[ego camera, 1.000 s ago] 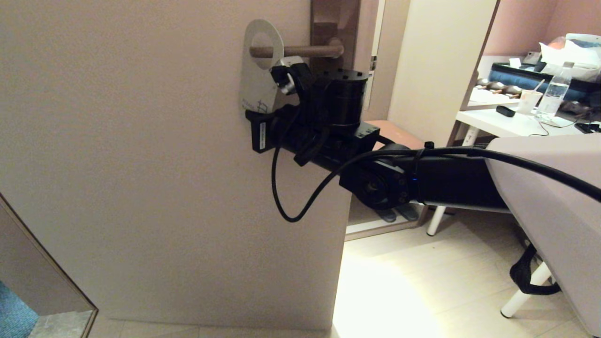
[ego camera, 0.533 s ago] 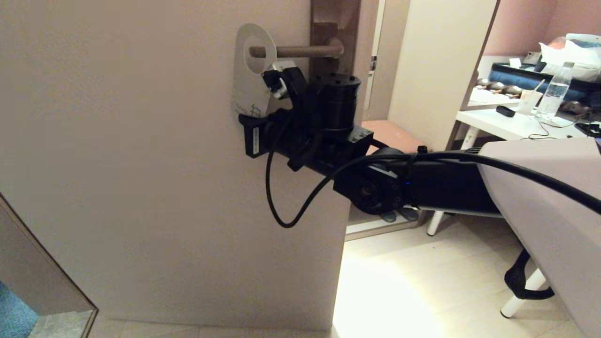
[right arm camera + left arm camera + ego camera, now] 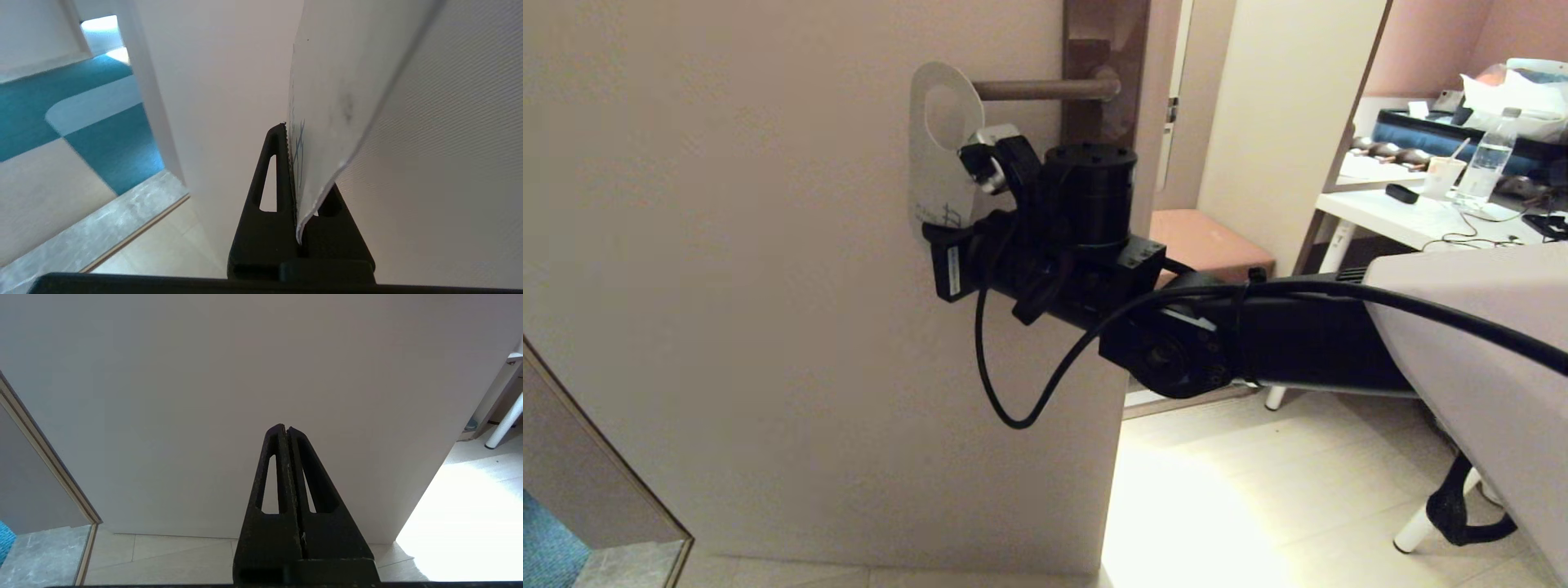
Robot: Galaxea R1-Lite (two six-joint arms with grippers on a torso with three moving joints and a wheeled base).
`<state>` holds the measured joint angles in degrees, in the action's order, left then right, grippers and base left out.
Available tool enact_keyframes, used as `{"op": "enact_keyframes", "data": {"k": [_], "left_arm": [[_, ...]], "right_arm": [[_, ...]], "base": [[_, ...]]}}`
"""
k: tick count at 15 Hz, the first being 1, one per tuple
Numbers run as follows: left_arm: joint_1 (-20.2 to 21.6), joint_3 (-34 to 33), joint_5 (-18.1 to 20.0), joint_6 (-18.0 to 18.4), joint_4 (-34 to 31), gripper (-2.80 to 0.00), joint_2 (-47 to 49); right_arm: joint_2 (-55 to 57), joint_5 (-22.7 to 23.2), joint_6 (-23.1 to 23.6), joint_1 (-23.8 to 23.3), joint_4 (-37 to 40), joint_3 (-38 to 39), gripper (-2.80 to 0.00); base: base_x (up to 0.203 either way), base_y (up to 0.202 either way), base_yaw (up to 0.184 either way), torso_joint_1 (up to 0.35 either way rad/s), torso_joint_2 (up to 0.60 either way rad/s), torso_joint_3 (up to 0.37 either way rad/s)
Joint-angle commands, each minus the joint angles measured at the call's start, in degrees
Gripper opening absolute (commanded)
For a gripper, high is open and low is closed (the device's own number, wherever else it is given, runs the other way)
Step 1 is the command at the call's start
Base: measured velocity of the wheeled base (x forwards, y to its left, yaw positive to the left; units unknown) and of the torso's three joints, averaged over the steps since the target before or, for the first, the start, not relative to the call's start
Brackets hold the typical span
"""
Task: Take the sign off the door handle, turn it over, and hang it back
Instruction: Hand it to the other hand
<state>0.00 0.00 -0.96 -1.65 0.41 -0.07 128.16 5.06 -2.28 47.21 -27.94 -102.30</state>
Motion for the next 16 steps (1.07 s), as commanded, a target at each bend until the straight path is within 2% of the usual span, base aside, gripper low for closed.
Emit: {"op": "enact_keyframes", "data": {"k": [1, 8, 16], "left_arm": [[0.0, 0.0, 0.0, 0.0, 0.0, -2.80, 0.1], [0.0, 0.0, 0.0, 0.0, 0.0, -2.80, 0.1], [0.0, 0.0, -0.1, 0.0, 0.0, -2.80, 0.1]], "right_arm": [[-2.0, 0.0, 0.0, 0.5, -0.2, 1.7, -2.80], [-11.4, -0.3, 0.7, 1.7, -1.2, 15.1, -2.80], [-20.0, -6.0, 1.5, 2.8, -3.1, 25.7, -2.80]], "base": [[0.000, 0.000, 0.000, 0.000, 0.00, 0.000], [0.000, 0.000, 0.000, 0.000, 0.00, 0.000], [0.000, 0.000, 0.000, 0.000, 0.00, 0.000]]}}
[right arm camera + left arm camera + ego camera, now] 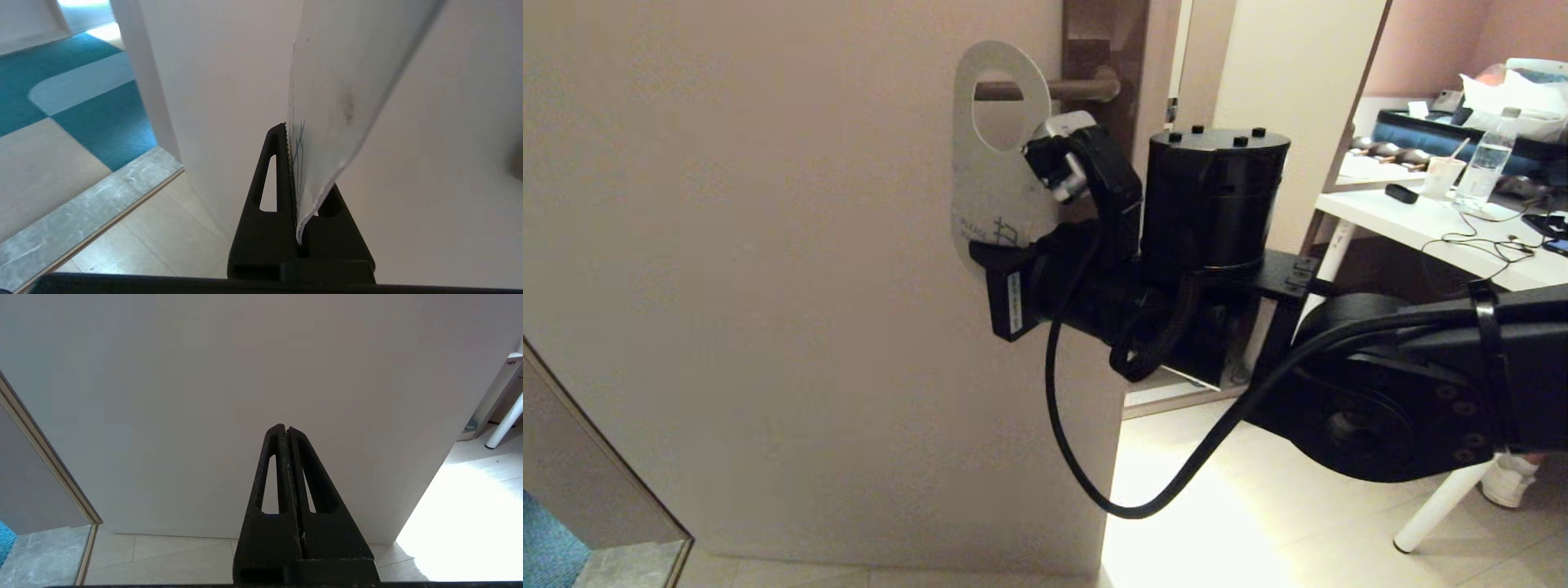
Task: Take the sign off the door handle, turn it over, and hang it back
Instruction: Hand it to the other hand
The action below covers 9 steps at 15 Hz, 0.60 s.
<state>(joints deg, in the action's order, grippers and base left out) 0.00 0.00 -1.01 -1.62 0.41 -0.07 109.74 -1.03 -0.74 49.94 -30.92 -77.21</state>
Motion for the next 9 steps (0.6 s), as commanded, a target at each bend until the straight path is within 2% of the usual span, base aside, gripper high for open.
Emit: {"op": "enact_keyframes", "data": {"k": [1, 9], "left_arm": [[0.0, 0.0, 0.0, 0.0, 0.0, -2.80, 0.1], [0.0, 0.0, 0.0, 0.0, 0.0, -2.80, 0.1]], "right_arm": [[-2.5, -0.4, 0.0, 0.0, -0.2, 1.8, -2.80], [-8.9, 0.1, -0.6, -1.5, -0.1, 9.8, -2.80]], "base": [[0.000, 0.000, 0.000, 0.000, 0.00, 0.000], [0.000, 0.000, 0.000, 0.000, 0.00, 0.000]]}}
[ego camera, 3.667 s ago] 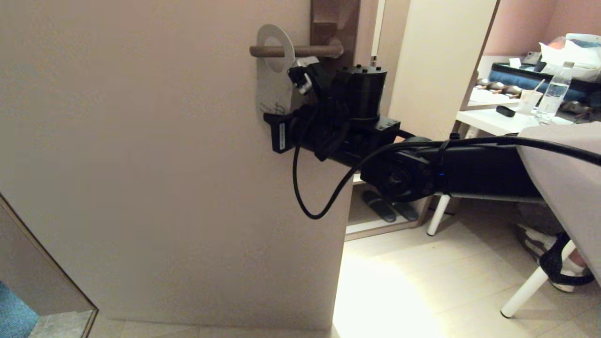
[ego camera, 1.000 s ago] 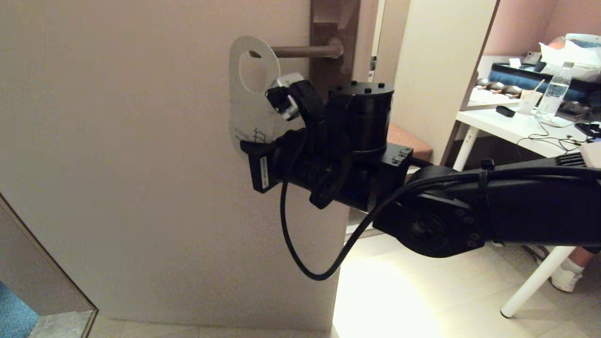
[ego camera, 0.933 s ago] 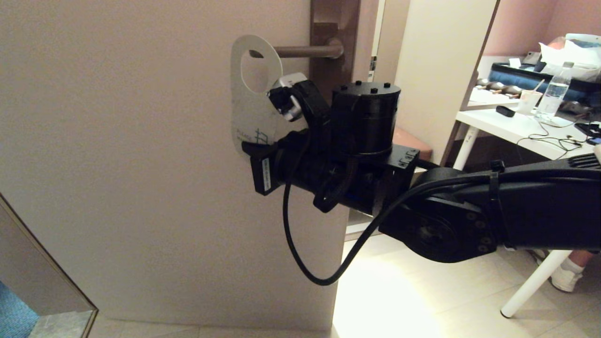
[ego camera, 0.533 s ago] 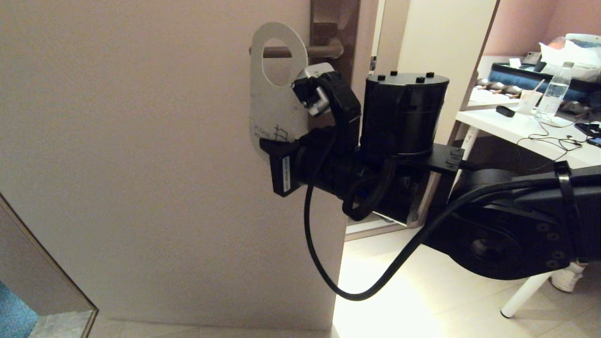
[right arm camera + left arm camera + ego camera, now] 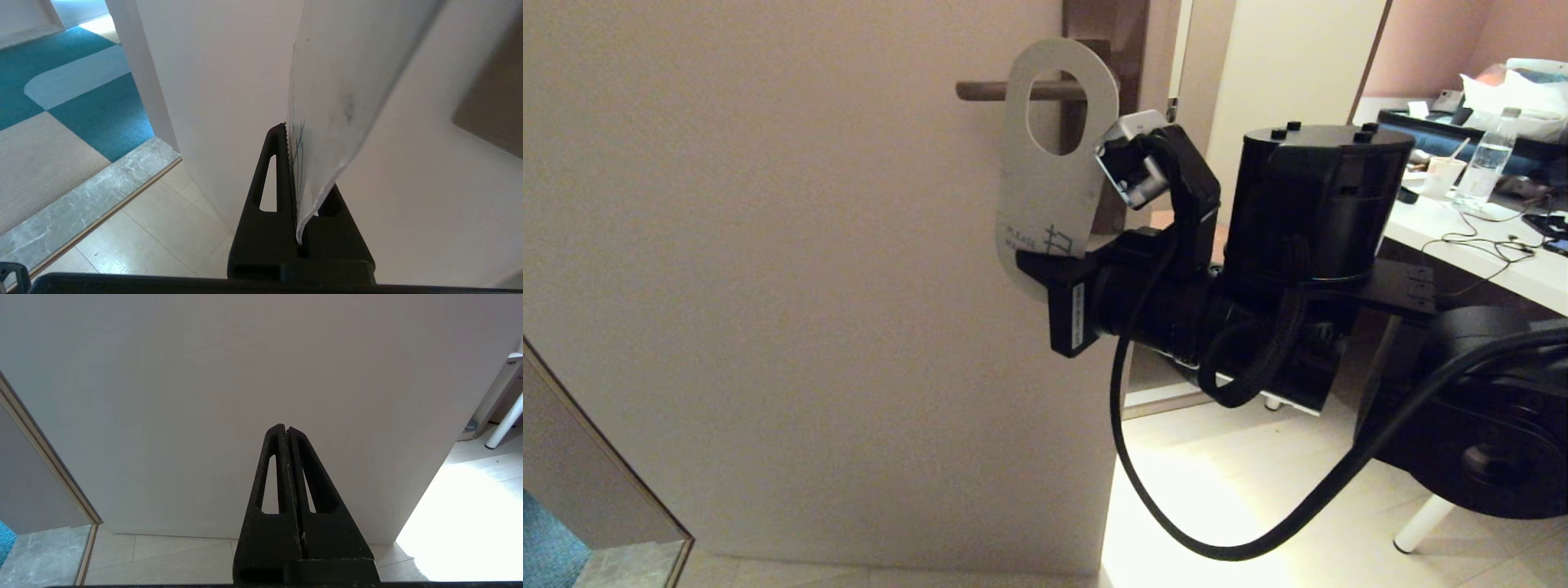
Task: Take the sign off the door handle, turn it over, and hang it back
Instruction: Hand it to the other hand
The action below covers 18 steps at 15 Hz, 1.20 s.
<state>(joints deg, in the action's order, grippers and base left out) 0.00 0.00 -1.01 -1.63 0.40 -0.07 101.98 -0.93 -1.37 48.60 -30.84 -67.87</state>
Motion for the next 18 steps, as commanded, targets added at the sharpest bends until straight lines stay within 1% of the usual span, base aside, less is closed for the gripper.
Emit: {"op": "enact_keyframes", "data": {"k": [1, 2, 3, 5, 8, 10, 12, 13, 15, 18], "left_arm": [[0.0, 0.0, 0.0, 0.0, 0.0, -2.80, 0.1], [0.0, 0.0, 0.0, 0.0, 0.0, -2.80, 0.1], [0.0, 0.0, 0.0, 0.0, 0.0, -2.80, 0.1], [0.0, 0.0, 0.0, 0.0, 0.0, -2.80, 0.1], [0.0, 0.0, 0.0, 0.0, 0.0, -2.80, 0.1], [0.0, 0.0, 0.0, 0.0, 0.0, -2.80, 0.1], [0.0, 0.0, 0.0, 0.0, 0.0, -2.80, 0.1], [0.0, 0.0, 0.0, 0.0, 0.0, -2.80, 0.1], [0.0, 0.0, 0.0, 0.0, 0.0, -2.80, 0.1], [0.0, 0.0, 0.0, 0.0, 0.0, -2.80, 0.1]], "right_arm": [[-1.5, 0.3, -0.1, -0.2, -0.1, 1.4, -2.80], [-2.0, 1.4, -0.3, -0.6, -0.1, 2.5, -2.80], [-2.7, 3.7, -0.4, -1.1, -0.1, 3.5, -2.80], [-4.6, 9.5, -0.5, -2.1, 0.1, 5.0, -2.80], [-6.9, 20.8, -1.0, -5.0, 0.9, 5.8, -2.80], [-8.9, 26.8, -1.1, -7.0, 4.6, 5.6, -2.80], [-10.3, 34.4, -1.0, -9.6, 8.2, 5.7, -2.80], [-10.8, 37.2, -1.0, -10.6, 9.5, 5.8, -2.80], [-11.0, 39.6, -0.8, -11.2, 12.2, 6.0, -2.80], [-10.1, 40.1, -0.7, -11.2, 12.2, 6.9, -2.80]], "base": [[0.000, 0.000, 0.000, 0.000, 0.00, 0.000], [0.000, 0.000, 0.000, 0.000, 0.00, 0.000], [0.000, 0.000, 0.000, 0.000, 0.00, 0.000], [0.000, 0.000, 0.000, 0.000, 0.00, 0.000], [0.000, 0.000, 0.000, 0.000, 0.00, 0.000], [0.000, 0.000, 0.000, 0.000, 0.00, 0.000], [0.000, 0.000, 0.000, 0.000, 0.00, 0.000], [0.000, 0.000, 0.000, 0.000, 0.00, 0.000], [0.000, 0.000, 0.000, 0.000, 0.00, 0.000], [0.000, 0.000, 0.000, 0.000, 0.00, 0.000]]}}
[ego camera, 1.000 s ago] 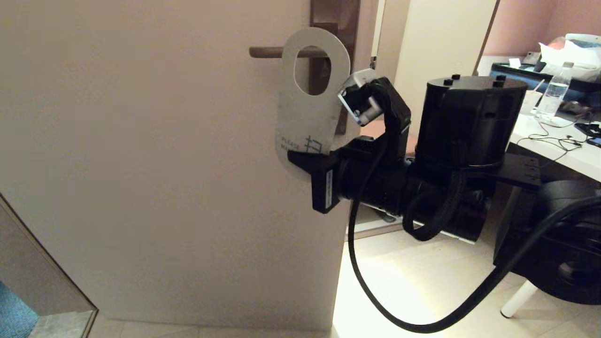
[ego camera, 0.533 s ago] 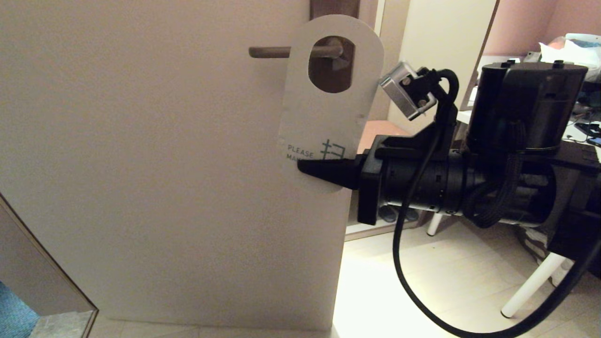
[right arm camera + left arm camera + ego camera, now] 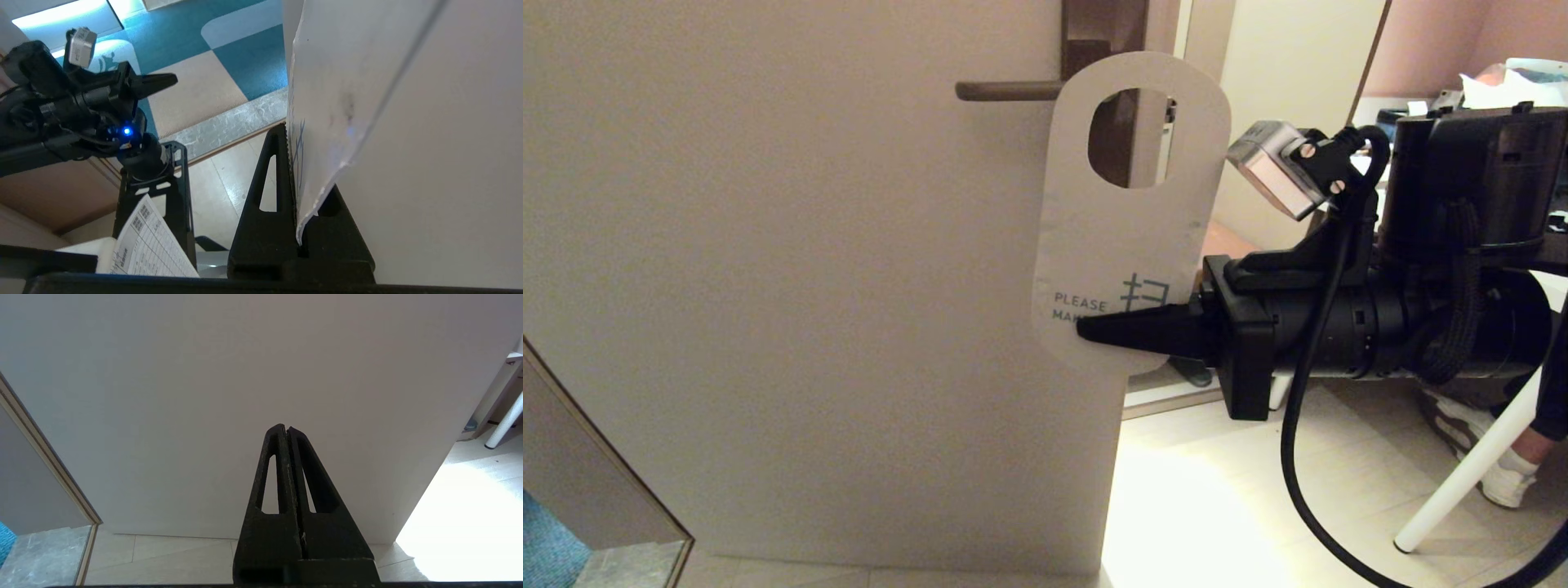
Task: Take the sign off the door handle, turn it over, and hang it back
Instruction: Hand it to the other hand
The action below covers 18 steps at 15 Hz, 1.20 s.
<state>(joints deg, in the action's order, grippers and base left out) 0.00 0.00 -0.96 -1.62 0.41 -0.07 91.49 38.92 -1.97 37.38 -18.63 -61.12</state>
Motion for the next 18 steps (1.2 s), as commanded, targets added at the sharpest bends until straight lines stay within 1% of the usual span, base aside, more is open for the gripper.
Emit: {"op": "enact_keyframes", "data": {"k": [1, 3, 9, 12, 14, 16, 18], "left_arm": [[0.0, 0.0, -0.1, 0.0, 0.0, -2.80, 0.1], [0.0, 0.0, 0.0, 0.0, 0.0, -2.80, 0.1], [0.0, 0.0, 0.0, 0.0, -0.1, -2.80, 0.1], [0.0, 0.0, 0.6, 1.7, -0.1, -2.80, 0.1], [-0.1, 0.0, 1.0, 1.9, 0.0, -2.80, 0.1], [-0.2, 1.6, 1.2, 2.1, -0.1, -2.80, 0.1], [-0.2, 5.0, 2.9, 2.1, -1.1, -2.80, 1.1]], "right_arm": [[0.6, 0.3, 0.1, 0.0, -0.2, 1.1, -2.80], [0.5, 0.2, 0.4, 0.0, -0.3, 2.9, -2.80], [0.7, 0.0, 1.1, -0.8, -0.3, 4.9, -2.80], [0.6, 0.0, 1.9, -0.8, -0.3, 5.0, -2.80], [0.6, 0.0, 2.3, -0.9, -0.3, 5.5, -2.80], [0.7, 0.0, 2.8, -0.9, -0.3, 5.6, -2.80], [0.7, 0.0, 2.8, -0.9, -0.3, 5.5, -2.80]], "base": [[0.000, 0.000, 0.000, 0.000, 0.00, 0.000], [0.000, 0.000, 0.000, 0.000, 0.00, 0.000], [0.000, 0.000, 0.000, 0.000, 0.00, 0.000], [0.000, 0.000, 0.000, 0.000, 0.00, 0.000], [0.000, 0.000, 0.000, 0.000, 0.00, 0.000], [0.000, 0.000, 0.000, 0.000, 0.00, 0.000], [0.000, 0.000, 0.000, 0.000, 0.00, 0.000]]}}
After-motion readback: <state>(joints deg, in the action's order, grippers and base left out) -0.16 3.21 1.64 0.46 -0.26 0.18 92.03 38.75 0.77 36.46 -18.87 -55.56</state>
